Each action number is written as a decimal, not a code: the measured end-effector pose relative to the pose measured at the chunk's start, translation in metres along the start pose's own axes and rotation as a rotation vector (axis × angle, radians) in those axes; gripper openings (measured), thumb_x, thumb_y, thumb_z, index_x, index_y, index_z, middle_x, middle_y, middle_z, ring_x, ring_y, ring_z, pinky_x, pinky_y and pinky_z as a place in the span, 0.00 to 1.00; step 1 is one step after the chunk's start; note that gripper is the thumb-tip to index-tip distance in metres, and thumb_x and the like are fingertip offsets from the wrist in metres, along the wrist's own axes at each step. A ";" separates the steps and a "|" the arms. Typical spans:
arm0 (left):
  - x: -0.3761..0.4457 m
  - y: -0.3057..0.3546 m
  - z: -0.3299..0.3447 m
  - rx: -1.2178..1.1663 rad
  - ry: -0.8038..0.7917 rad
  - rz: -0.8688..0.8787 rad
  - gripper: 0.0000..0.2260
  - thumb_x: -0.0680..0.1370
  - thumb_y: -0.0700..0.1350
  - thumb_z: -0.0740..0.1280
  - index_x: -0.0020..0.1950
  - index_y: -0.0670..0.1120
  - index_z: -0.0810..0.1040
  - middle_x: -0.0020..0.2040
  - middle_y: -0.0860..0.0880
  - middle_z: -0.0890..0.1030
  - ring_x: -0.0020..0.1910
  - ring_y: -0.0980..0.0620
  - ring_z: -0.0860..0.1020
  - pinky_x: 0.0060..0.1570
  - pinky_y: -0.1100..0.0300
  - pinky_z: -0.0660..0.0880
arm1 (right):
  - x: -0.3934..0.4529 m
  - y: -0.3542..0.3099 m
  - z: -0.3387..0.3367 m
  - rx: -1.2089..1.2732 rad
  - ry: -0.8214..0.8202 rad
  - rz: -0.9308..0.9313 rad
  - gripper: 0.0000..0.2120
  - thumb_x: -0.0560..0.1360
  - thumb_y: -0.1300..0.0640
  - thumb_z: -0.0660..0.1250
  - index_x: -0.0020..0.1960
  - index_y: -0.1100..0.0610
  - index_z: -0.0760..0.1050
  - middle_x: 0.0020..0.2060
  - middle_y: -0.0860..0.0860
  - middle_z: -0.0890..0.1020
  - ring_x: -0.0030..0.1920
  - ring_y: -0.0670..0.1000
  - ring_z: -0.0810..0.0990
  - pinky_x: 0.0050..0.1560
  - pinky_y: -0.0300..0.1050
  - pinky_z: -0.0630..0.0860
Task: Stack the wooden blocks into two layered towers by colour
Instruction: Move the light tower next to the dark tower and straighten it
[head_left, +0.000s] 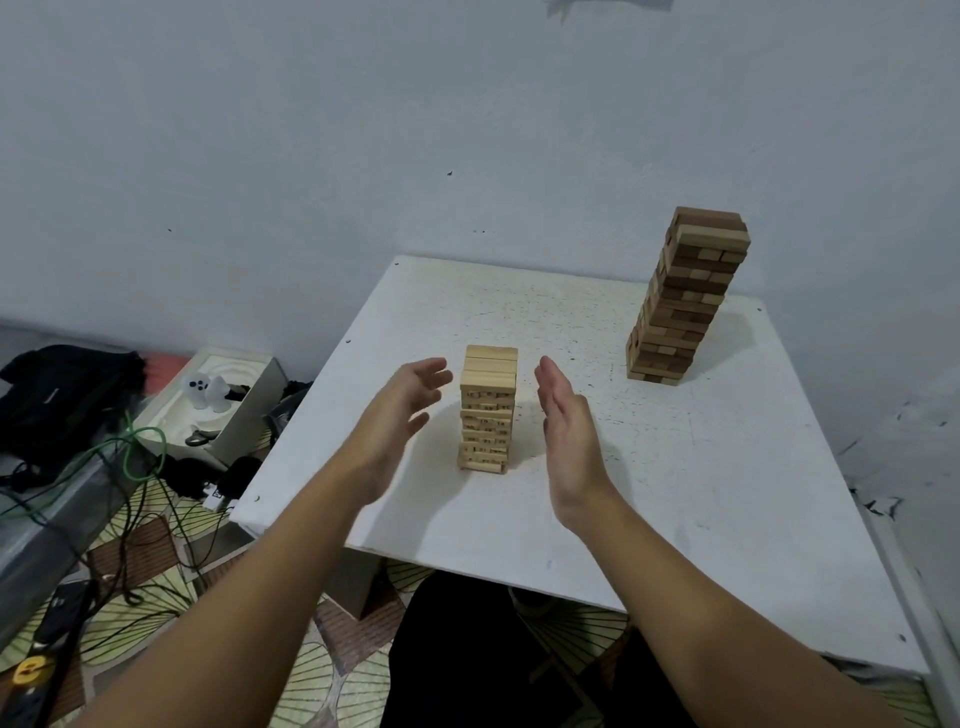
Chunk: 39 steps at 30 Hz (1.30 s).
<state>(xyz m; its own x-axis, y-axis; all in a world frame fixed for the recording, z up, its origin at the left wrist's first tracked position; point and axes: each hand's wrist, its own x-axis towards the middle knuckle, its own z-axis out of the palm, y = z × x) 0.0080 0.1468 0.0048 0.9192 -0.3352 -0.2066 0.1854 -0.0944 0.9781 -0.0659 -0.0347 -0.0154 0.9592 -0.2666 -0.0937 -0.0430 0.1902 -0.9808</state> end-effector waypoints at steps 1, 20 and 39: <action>0.001 -0.001 -0.011 0.086 -0.055 -0.014 0.25 0.74 0.48 0.64 0.71 0.54 0.74 0.68 0.55 0.79 0.71 0.52 0.74 0.74 0.49 0.69 | 0.000 0.003 -0.006 -0.046 -0.025 0.019 0.24 0.86 0.46 0.51 0.82 0.45 0.59 0.80 0.42 0.63 0.79 0.42 0.60 0.82 0.51 0.53; 0.013 0.011 -0.015 0.219 -0.315 0.058 0.24 0.73 0.41 0.79 0.68 0.49 0.80 0.65 0.50 0.83 0.67 0.46 0.79 0.72 0.43 0.72 | 0.022 -0.006 -0.032 -0.357 -0.316 0.027 0.33 0.68 0.40 0.80 0.71 0.36 0.73 0.69 0.36 0.76 0.74 0.45 0.69 0.74 0.61 0.68; 0.026 -0.002 -0.027 0.293 -0.370 -0.029 0.38 0.63 0.48 0.87 0.70 0.60 0.77 0.66 0.52 0.81 0.68 0.49 0.77 0.69 0.44 0.74 | 0.032 0.009 -0.043 -0.401 -0.369 0.044 0.48 0.62 0.40 0.85 0.77 0.38 0.67 0.72 0.41 0.74 0.75 0.43 0.69 0.74 0.56 0.70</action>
<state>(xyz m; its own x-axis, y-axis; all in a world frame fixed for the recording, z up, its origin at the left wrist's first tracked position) 0.0407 0.1640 -0.0020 0.7194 -0.6354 -0.2807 0.0547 -0.3510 0.9348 -0.0480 -0.0823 -0.0350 0.9854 0.0962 -0.1404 -0.1190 -0.2005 -0.9724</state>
